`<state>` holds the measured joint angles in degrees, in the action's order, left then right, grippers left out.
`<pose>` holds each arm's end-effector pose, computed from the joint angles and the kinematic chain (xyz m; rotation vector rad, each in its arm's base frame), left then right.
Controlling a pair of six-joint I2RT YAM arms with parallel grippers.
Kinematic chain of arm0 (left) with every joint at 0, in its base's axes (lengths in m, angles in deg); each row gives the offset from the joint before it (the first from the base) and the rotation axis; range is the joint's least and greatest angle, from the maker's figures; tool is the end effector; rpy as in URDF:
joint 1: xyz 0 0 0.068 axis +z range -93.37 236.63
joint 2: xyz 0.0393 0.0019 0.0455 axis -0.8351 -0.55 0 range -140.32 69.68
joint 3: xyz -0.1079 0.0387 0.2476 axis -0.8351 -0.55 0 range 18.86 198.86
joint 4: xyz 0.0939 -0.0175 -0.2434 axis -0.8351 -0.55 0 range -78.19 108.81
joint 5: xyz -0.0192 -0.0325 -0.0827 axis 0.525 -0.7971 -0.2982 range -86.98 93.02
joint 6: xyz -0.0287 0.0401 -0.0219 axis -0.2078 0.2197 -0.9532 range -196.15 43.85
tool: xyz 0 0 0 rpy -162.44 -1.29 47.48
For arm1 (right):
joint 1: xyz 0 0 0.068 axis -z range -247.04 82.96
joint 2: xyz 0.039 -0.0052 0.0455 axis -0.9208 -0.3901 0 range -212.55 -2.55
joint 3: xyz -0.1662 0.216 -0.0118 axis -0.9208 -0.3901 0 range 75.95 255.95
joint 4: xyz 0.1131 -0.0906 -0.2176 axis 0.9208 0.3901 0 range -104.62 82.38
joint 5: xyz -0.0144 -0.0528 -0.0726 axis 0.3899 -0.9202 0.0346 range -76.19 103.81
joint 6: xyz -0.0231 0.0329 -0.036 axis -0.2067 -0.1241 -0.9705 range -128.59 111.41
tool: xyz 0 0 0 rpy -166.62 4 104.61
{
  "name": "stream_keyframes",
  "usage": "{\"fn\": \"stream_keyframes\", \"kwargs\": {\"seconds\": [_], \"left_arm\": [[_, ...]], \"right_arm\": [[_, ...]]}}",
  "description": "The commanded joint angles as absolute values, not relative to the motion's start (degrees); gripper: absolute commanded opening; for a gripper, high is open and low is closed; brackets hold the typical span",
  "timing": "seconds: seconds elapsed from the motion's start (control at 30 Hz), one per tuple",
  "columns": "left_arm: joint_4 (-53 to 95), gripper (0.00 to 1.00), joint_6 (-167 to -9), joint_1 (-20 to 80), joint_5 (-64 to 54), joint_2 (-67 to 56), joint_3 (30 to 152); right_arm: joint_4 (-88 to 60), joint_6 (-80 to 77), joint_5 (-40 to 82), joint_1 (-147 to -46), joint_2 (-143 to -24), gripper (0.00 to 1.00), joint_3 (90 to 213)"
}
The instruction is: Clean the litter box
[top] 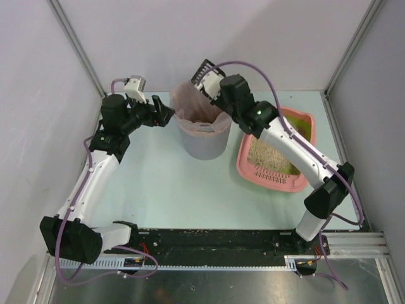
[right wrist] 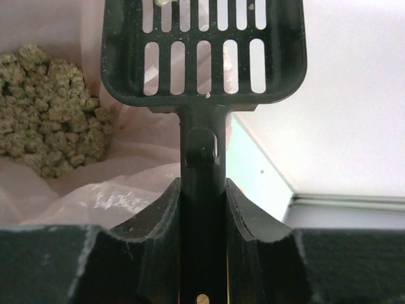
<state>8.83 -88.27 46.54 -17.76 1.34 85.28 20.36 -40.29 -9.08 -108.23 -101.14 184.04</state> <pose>0.2680 -0.0607 0.3885 0.2339 1.7890 -0.6000 0.3007 0.2449 0.4282 -0.9699 1.7379 -0.2955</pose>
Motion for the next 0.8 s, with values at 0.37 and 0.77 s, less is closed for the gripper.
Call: {"fn": "stream_keyframes", "kwargs": {"seconds": [0.37,0.77], "left_arm": [[9.58,0.81,-90.13,47.31,-21.50,0.42,86.01],[9.67,0.80,-90.22,47.31,-21.85,0.51,86.01]], "right_arm": [[-11.61,-73.87,-27.91,-117.57,-89.30,0.00,161.66],[-37.79,-111.95,-40.06,-122.67,-92.72,0.02,151.46]]}}
